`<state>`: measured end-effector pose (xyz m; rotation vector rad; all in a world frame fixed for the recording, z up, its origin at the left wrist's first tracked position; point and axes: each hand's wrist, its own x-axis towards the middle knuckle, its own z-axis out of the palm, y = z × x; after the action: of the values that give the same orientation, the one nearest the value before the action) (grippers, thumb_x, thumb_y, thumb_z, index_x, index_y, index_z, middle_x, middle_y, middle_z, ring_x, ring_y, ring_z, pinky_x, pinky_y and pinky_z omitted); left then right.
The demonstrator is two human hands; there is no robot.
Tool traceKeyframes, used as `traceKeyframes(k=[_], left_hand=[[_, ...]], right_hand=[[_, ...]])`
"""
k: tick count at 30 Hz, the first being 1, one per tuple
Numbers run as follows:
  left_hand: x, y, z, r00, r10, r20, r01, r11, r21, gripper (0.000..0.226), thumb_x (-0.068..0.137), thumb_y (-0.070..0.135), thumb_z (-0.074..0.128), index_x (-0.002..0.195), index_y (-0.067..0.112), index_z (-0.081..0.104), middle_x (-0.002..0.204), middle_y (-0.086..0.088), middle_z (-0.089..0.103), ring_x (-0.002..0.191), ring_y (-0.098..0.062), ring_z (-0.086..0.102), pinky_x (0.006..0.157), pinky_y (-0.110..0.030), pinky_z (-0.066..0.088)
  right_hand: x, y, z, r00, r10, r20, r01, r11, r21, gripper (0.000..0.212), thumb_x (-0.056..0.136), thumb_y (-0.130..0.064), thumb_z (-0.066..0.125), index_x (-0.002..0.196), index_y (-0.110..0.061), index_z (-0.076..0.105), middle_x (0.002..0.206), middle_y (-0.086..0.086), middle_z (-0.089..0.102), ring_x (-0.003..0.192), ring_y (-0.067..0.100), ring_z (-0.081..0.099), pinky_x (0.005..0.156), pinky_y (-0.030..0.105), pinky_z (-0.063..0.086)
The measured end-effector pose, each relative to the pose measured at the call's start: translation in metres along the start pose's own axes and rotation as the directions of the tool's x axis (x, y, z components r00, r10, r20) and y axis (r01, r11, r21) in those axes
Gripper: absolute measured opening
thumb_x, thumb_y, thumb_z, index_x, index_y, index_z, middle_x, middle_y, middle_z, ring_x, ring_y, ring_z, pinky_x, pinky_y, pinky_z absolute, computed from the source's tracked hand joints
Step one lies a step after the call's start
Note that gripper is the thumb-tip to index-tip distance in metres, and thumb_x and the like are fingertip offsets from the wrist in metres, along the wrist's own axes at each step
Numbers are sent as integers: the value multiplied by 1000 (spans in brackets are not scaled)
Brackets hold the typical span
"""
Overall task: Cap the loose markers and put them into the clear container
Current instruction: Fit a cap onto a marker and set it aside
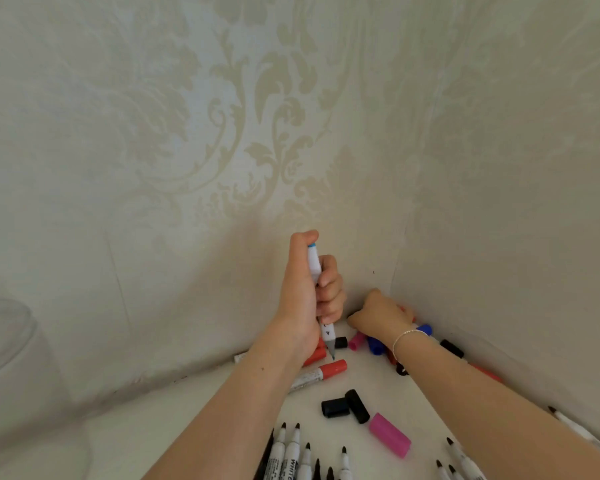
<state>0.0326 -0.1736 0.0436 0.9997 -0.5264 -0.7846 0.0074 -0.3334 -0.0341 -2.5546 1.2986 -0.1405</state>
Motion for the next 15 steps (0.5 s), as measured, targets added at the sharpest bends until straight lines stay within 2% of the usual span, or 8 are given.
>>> traceKeyframes(k=[2, 4, 6, 8, 9, 12, 13, 15], left_hand=[[0, -2, 0, 999, 23, -28, -24, 999, -47, 51, 86, 52, 36, 48, 19, 24, 41, 6, 14, 37, -11, 10, 39, -21, 10], [1, -3, -2, 997, 40, -63, -48, 991, -127, 51, 86, 53, 38, 50, 19, 24, 42, 6, 15, 37, -11, 10, 40, -22, 9], [3, -1, -5, 993, 58, -99, -80, 968, -240, 53, 86, 56, 40, 50, 20, 27, 42, 6, 16, 36, -10, 12, 38, -22, 10], [6, 4, -7, 988, 89, -129, -127, 938, -322, 56, 88, 62, 40, 51, 20, 31, 42, 6, 20, 35, -9, 16, 37, -22, 15], [7, 7, -9, 983, 115, -141, -158, 922, -352, 58, 88, 64, 39, 53, 19, 34, 43, 6, 22, 36, -9, 19, 38, -23, 20], [10, 14, -11, 960, 211, -185, -270, 873, -406, 53, 93, 61, 37, 65, 17, 44, 53, 5, 33, 46, -9, 32, 53, -23, 32], [10, 15, -11, 947, 248, -202, -311, 866, -393, 49, 96, 56, 36, 69, 17, 46, 56, 4, 36, 50, -10, 35, 57, -23, 33], [9, 15, -10, 921, 316, -227, -380, 856, -351, 40, 100, 45, 35, 75, 15, 48, 62, 4, 40, 57, -10, 38, 64, -23, 35]], right_hand=[[2, 3, -4, 997, 61, 44, -66, 992, 108, 28, 78, -26, 55, 99, -15, 40, 91, 2, 58, 92, 25, 57, 90, 37, 41], [5, 5, -9, 993, 85, 76, -104, 953, 286, 34, 73, -25, 59, 100, -12, 44, 86, 5, 62, 86, 25, 59, 91, 40, 46], [3, 3, -21, 996, 54, 73, -83, 871, 485, 24, 75, -17, 57, 97, -7, 51, 75, 7, 62, 72, 22, 58, 76, 32, 51], [-5, -1, -37, 996, 15, 91, -73, 723, 687, 10, 81, -7, 56, 90, -3, 56, 66, 8, 55, 58, 18, 50, 56, 24, 43], [-12, -3, -45, 992, -9, 126, -94, 616, 782, 8, 82, -6, 56, 89, -3, 58, 67, 8, 54, 57, 18, 50, 54, 24, 42], [-31, -5, -62, 949, -150, 276, -231, 262, 937, 6, 84, -4, 57, 88, -2, 60, 78, 12, 58, 67, 22, 58, 63, 27, 50], [-36, -4, -65, 932, -194, 305, -273, 175, 946, 5, 83, -2, 56, 88, -3, 59, 81, 14, 60, 69, 23, 60, 66, 28, 52], [-45, -3, -66, 908, -248, 337, -329, 74, 941, 7, 83, 0, 53, 87, -3, 58, 84, 16, 61, 71, 24, 62, 69, 29, 54]])
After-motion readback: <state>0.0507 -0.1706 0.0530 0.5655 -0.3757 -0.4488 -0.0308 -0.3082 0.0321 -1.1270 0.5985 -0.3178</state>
